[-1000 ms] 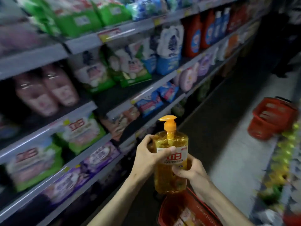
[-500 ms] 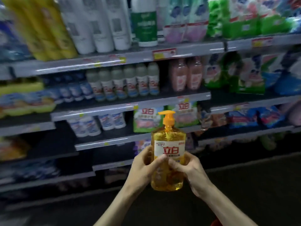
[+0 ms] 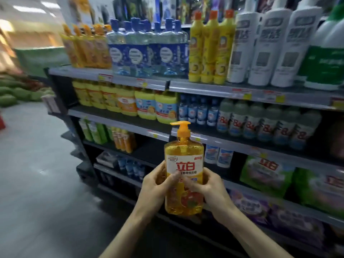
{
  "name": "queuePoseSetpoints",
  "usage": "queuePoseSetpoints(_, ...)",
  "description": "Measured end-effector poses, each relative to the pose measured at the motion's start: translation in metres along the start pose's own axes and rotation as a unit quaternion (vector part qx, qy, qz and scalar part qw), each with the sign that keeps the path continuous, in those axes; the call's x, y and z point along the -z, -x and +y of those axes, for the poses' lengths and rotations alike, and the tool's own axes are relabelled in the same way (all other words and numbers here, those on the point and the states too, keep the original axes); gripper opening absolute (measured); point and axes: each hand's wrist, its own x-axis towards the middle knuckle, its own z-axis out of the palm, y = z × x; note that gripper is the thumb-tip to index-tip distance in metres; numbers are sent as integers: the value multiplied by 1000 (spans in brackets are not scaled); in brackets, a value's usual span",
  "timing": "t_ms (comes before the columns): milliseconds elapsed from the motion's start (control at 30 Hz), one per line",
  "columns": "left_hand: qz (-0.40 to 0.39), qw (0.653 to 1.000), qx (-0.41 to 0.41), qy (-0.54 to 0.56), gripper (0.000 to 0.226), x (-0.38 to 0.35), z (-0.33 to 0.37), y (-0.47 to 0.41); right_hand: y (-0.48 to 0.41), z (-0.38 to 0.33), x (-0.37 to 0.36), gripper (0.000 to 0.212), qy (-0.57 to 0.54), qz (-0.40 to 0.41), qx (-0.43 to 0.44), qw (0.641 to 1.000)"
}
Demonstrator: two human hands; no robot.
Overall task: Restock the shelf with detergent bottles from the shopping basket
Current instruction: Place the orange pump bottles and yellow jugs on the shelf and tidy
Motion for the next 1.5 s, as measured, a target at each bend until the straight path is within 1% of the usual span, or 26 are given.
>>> queuePoseSetpoints(133,61,998,-14,0,33,38,14,-23,-54,-20,-29,51,-8,-76,3,997)
queuePoseSetpoints(233,111,993,-21,-15,38,62,21,-43,-96,-38,-47,57,1,-138,22,990)
queuePoseSetpoints(400,180,983,-20,-29,43,98,39,-84,-165,-72,-73,53,2,-222,46,974)
queuePoseSetpoints(600,253,965,-48,-47,40,138,65,-124,-233,-112,-110,59,13,-276,93,957)
queuePoseSetpoints(700,275,958,-63,-54,39,165,80,-139,-259,-129,-134,56,10,-283,119,952)
queuePoseSetpoints(800,286,954,-72,-58,44,199,94,-156,-284,-149,-164,55,5,-289,136,948)
queuePoseSetpoints(933,292,950,-93,-65,38,251,106,-176,-315,-172,-210,60,5,-290,158,944)
queuePoseSetpoints(1033,288,947,-124,-70,34,296,111,-191,-335,-189,-249,62,8,-286,178,941)
queuePoseSetpoints(1167,285,944,-157,-59,36,358,117,-213,-363,-210,-303,68,8,-265,195,944)
queuePoseSetpoints(1267,268,945,-173,-69,38,406,121,-236,-388,-225,-339,69,16,-249,205,946)
queuePoseSetpoints(1400,228,954,-179,-77,42,462,124,-270,-424,-235,-379,62,16,-213,221,952)
queuePoseSetpoints(1500,202,958,-184,-89,44,494,123,-302,-456,-240,-397,64,20,-189,231,954)
